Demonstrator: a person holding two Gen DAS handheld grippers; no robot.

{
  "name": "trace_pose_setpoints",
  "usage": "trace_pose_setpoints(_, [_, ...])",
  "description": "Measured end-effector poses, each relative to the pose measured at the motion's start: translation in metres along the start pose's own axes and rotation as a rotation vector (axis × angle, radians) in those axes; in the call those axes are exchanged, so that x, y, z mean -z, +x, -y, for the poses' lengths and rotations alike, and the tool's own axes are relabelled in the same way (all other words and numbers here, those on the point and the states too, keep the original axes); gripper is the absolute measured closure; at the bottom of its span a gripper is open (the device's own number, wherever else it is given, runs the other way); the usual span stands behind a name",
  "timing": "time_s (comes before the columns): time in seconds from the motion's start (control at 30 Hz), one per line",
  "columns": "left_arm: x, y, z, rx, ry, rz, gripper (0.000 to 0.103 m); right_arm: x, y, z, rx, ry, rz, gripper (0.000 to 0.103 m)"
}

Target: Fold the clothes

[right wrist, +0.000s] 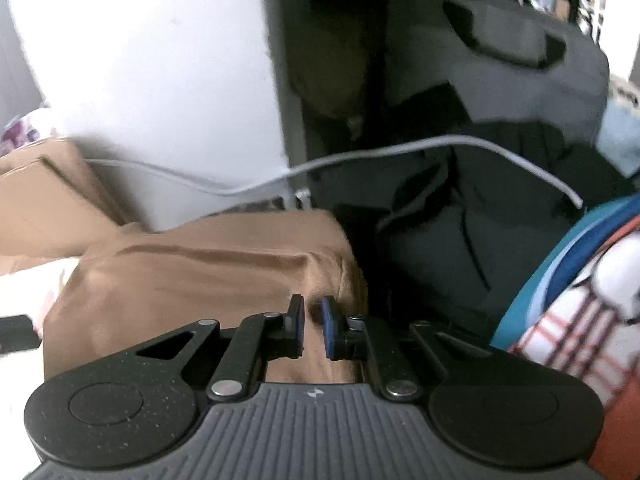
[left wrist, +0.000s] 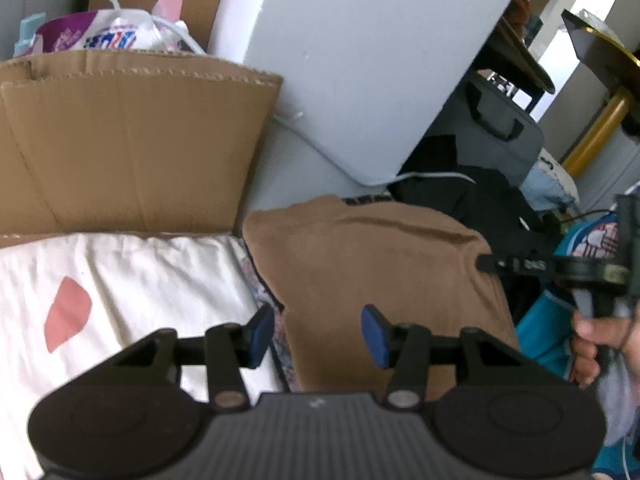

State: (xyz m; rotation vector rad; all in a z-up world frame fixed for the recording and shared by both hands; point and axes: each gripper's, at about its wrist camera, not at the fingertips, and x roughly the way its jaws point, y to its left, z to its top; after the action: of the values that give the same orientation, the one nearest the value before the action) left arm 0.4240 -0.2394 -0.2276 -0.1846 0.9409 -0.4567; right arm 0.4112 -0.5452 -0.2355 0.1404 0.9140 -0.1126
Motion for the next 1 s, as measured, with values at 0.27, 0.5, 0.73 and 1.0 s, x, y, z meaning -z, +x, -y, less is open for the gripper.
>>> trace_pose_setpoints(0.27, [0.013,0.01,-0.007,-0.002,-0.026,-0.055,0.052,-0.01,0.035,0.015,0.027,0.077,0.006,0.09])
trace_pose_setpoints(0.5, [0.017,0.003,-0.008,0.024,-0.034,-0.057,0.051,-0.027,0.039,0.02,0.02,0.107,0.041,0.089])
trace_pose_setpoints(0.73, [0.023,-0.001,-0.002,0.061,-0.03,-0.063,0.047,-0.02,0.003,0.006,-0.006,0.013,0.078,0.088])
trace_pose_setpoints(1.0, [0.026,0.004,-0.003,0.062,-0.075,-0.06,0.063,0.034,-0.027,-0.009,0.005,-0.11,0.089,0.089])
